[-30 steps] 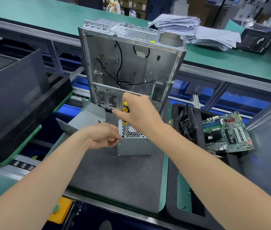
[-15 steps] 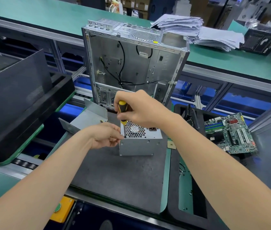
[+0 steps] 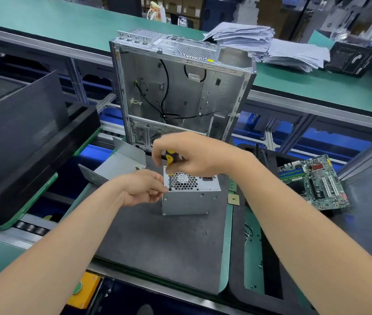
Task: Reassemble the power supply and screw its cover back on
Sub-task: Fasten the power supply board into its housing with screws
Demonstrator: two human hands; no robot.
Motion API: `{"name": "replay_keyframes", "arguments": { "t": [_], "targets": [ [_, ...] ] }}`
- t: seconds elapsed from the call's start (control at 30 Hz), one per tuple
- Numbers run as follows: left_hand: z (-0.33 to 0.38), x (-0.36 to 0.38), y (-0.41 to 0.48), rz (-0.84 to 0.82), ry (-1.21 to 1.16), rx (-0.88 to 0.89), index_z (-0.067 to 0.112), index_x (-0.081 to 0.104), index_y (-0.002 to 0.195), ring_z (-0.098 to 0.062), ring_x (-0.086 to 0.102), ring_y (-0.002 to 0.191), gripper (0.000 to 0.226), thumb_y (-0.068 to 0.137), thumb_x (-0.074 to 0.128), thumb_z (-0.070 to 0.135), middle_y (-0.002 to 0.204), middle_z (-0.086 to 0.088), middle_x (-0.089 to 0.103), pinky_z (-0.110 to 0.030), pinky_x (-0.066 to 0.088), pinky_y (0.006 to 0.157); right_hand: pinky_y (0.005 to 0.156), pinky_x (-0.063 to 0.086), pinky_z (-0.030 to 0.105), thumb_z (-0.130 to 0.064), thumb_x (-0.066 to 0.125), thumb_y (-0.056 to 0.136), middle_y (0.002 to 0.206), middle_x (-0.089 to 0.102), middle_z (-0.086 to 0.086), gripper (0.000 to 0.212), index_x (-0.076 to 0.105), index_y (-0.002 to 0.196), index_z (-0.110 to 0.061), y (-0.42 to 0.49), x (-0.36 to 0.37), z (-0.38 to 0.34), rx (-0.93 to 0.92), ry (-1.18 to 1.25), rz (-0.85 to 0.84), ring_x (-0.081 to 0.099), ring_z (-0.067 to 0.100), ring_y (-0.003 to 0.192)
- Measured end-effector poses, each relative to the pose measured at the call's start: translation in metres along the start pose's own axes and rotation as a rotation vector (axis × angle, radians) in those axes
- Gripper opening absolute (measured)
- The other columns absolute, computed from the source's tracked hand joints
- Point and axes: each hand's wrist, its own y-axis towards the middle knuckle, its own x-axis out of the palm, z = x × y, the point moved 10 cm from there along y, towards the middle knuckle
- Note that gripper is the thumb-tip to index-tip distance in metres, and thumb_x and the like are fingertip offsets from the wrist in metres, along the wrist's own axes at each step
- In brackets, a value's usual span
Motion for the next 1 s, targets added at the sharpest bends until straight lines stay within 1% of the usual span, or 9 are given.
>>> {"name": "replay_keyframes", "arguments": {
  "t": [0.1, 0.23, 0.33, 0.43, 0.57, 0.67, 0.77, 0.87, 1.0],
  "targets": [
    [0.0, 0.0, 0.002, -0.007, -0.01, 0.005, 0.013, 0.049, 0.073, -0.018, 0.042, 0.066, 0.035, 0.093, 0.061, -0.012, 0.059, -0.004, 0.039, -0.026, 0.048, 0.063, 0.068, 0.049, 0.022, -0.004, 0.068, 0.093, 0.092, 0.069, -0.011, 0.02, 0.062, 0.098, -0.023, -0.003, 0.003, 0.004, 0.028, 0.058, -0.059, 0.059, 0.013, 0.081],
    [0.001, 0.001, 0.001, -0.017, 0.006, 0.007, 0.009, 0.053, 0.075, -0.016, 0.043, 0.065, 0.029, 0.093, 0.06, -0.012, 0.065, -0.007, 0.047, -0.023, 0.051, 0.059, 0.064, 0.055, 0.03, -0.019, 0.075, 0.093, 0.075, 0.069, -0.01, 0.016, 0.06, 0.094, -0.02, -0.007, -0.006, 0.027, 0.243, 0.115, 0.198, 0.067, 0.006, 0.066],
    [0.0, 0.0, 0.001, -0.011, -0.007, 0.002, 0.009, 0.052, 0.074, -0.017, 0.043, 0.066, 0.03, 0.094, 0.059, -0.013, 0.062, -0.007, 0.046, -0.026, 0.05, 0.063, 0.057, 0.057, 0.036, -0.035, 0.082, 0.087, 0.066, 0.062, -0.006, 0.039, 0.047, 0.083, -0.018, -0.017, -0.007, 0.042, 0.435, 0.168, 0.449, 0.068, 0.014, 0.057],
    [0.0, -0.001, 0.001, -0.008, -0.006, 0.002, 0.009, 0.052, 0.077, -0.018, 0.047, 0.066, 0.028, 0.093, 0.061, -0.012, 0.066, -0.008, 0.049, -0.028, 0.049, 0.067, 0.054, 0.05, 0.037, -0.04, 0.081, 0.083, 0.063, 0.056, -0.007, 0.047, 0.038, 0.074, -0.022, -0.019, -0.006, 0.045, 0.508, 0.12, 0.573, 0.06, 0.018, 0.06],
    [-0.001, 0.001, -0.001, -0.026, -0.031, -0.001, 0.006, 0.055, 0.093, -0.018, 0.047, 0.068, 0.018, 0.094, 0.061, -0.011, 0.071, -0.008, 0.046, -0.028, 0.049, 0.07, 0.065, 0.052, 0.042, -0.041, 0.074, 0.091, 0.075, 0.061, -0.005, 0.032, 0.048, 0.089, -0.023, -0.006, -0.003, 0.036, 0.383, 0.022, 0.429, 0.056, 0.022, 0.072],
    [-0.002, 0.002, -0.002, -0.046, -0.032, 0.013, 0.005, 0.057, 0.089, -0.017, 0.044, 0.069, 0.015, 0.096, 0.061, -0.008, 0.069, -0.006, 0.042, -0.028, 0.047, 0.072, 0.076, 0.052, 0.035, -0.015, 0.069, 0.095, 0.099, 0.064, -0.003, 0.018, 0.058, 0.108, -0.021, -0.001, 0.002, 0.018, 0.123, 0.141, 0.243, 0.059, 0.018, 0.087],
    [-0.002, 0.003, -0.001, -0.057, -0.025, 0.029, 0.011, 0.052, 0.076, -0.017, 0.043, 0.068, 0.029, 0.097, 0.061, -0.008, 0.065, -0.005, 0.037, -0.027, 0.046, 0.069, 0.085, 0.055, 0.029, 0.008, 0.058, 0.095, 0.108, 0.067, -0.002, 0.031, 0.062, 0.108, -0.019, -0.006, 0.014, 0.012, 0.042, 0.315, 0.031, 0.064, 0.018, 0.095],
    [-0.001, 0.004, -0.001, -0.058, -0.016, 0.028, 0.01, 0.059, 0.076, -0.017, 0.044, 0.067, 0.028, 0.097, 0.06, -0.009, 0.062, -0.005, 0.04, -0.027, 0.046, 0.068, 0.082, 0.058, 0.04, 0.004, 0.067, 0.093, 0.098, 0.074, -0.008, 0.025, 0.063, 0.099, -0.02, -0.006, 0.007, 0.023, 0.125, 0.274, 0.111, 0.069, 0.019, 0.088],
    [0.0, 0.002, 0.001, -0.042, -0.032, 0.015, 0.007, 0.061, 0.081, -0.017, 0.042, 0.066, 0.022, 0.095, 0.06, -0.011, 0.069, -0.006, 0.04, -0.027, 0.047, 0.066, 0.075, 0.058, 0.034, -0.022, 0.089, 0.081, 0.083, 0.073, -0.008, 0.026, 0.066, 0.091, -0.018, -0.01, -0.006, 0.034, 0.273, 0.245, 0.36, 0.069, 0.01, 0.077]
  ]
}}
